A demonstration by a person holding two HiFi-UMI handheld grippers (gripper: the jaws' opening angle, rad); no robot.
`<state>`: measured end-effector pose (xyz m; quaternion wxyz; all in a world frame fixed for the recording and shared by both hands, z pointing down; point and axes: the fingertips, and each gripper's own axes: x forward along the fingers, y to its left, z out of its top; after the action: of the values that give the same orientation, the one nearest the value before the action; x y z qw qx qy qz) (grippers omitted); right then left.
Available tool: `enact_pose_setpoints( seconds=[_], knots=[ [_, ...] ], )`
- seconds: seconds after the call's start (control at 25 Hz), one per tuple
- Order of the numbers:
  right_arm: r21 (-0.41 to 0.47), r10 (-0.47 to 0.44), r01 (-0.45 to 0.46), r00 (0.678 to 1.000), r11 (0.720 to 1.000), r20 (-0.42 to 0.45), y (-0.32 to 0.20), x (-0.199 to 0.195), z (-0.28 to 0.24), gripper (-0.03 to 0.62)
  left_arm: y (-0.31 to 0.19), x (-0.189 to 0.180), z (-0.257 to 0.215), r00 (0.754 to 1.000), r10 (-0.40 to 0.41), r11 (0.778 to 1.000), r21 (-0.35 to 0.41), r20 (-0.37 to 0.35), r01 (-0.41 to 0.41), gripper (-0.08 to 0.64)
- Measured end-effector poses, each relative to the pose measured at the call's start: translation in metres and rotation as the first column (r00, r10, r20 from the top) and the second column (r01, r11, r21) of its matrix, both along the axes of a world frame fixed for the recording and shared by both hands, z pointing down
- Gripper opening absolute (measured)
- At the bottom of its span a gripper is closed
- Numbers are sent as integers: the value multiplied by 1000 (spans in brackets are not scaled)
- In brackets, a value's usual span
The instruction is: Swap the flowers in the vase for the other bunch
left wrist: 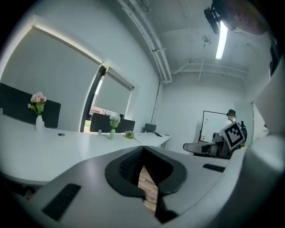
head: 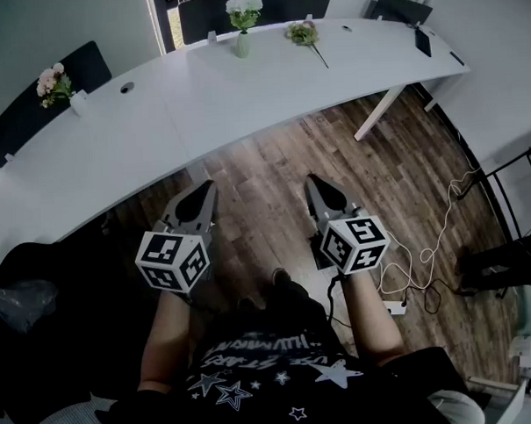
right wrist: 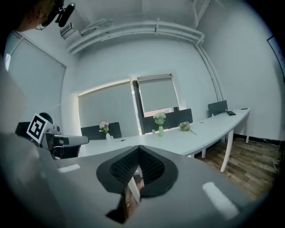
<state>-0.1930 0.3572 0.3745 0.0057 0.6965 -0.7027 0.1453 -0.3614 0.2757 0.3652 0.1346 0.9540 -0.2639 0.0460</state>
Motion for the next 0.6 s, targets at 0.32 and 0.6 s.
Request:
enact_pose_setpoints(
  seconds=[0.32, 0.6],
  knots=[
    [-11, -15, 15, 1000, 1000, -7, -1, -7, 3, 2, 2, 3, 5, 1000, 25, 1000, -3, 1, -25, 8],
    [12, 4, -4, 999, 1000, 32, 6, -11, 1, 2, -1, -1, 9, 1000, 30, 999, -17, -6, -30, 8]
  ],
)
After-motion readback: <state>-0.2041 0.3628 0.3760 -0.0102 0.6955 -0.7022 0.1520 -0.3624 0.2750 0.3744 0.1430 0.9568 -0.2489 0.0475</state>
